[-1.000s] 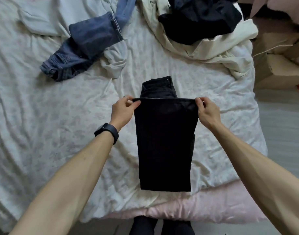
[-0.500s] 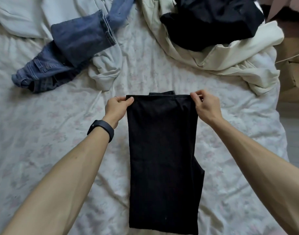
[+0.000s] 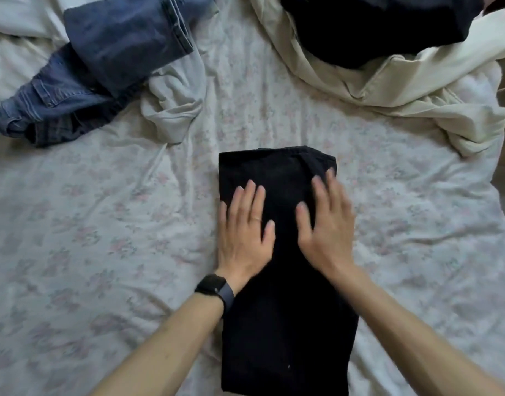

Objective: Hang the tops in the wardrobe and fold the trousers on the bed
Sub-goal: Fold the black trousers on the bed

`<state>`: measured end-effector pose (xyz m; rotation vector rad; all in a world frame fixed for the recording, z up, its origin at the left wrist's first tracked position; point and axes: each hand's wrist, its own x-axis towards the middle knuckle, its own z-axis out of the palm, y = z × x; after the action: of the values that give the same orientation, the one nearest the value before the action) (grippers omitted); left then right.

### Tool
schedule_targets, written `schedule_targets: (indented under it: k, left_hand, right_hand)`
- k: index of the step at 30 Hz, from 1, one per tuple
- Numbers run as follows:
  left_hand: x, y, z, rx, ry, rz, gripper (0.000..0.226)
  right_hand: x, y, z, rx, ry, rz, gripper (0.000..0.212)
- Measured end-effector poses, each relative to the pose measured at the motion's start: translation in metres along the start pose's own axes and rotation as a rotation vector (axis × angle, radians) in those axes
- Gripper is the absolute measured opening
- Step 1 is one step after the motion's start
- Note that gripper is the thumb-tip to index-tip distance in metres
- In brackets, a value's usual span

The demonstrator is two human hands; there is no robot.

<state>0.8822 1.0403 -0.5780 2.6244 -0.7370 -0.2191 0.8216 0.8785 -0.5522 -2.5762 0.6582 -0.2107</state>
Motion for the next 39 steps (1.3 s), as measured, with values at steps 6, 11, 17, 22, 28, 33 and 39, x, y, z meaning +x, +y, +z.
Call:
schedule_targets:
  k: [6,11,17,22,28,33,39]
  left_hand:
    - [0.029,-0.044,0.020,0.251,-0.222,0.015,0.057]
    - [0.022,-0.066,-0.019,0.288,-0.177,-0.167,0.065]
    - [-0.163,0.001,0.000,0.113,-0.354,0.239,0.067]
    - [-0.251,-0.001,0.004,0.260,-0.558,0.138,0.083]
    - [-0.249,0.014,-0.010,0.473,-0.623,0.120,0.090]
    - [-0.244,0.027,0.008,0.555,-0.642,0.110,0.072]
    - [-0.250,0.027,0.014,0.595,-0.646,0.097,0.056]
  right_hand:
    - [-0.058,0.046,0.023,-0.475,-0.268,-0.199,0.061]
    - [-0.058,0.053,0.001,-0.351,-0.248,0.319,0.066]
    - [-0.193,0.014,-0.003,-0.385,-0.365,-0.186,0.065]
    - [-0.254,0.028,-0.017,-0.437,-0.489,-0.046,0.072]
    - [-0.292,0.021,-0.025,-0.478,-0.534,-0.108,0.099]
    - [-0.289,0.030,-0.014,-0.560,-0.541,-0.100,0.094]
    - [-0.289,0.029,-0.016,-0.579,-0.562,-0.146,0.070]
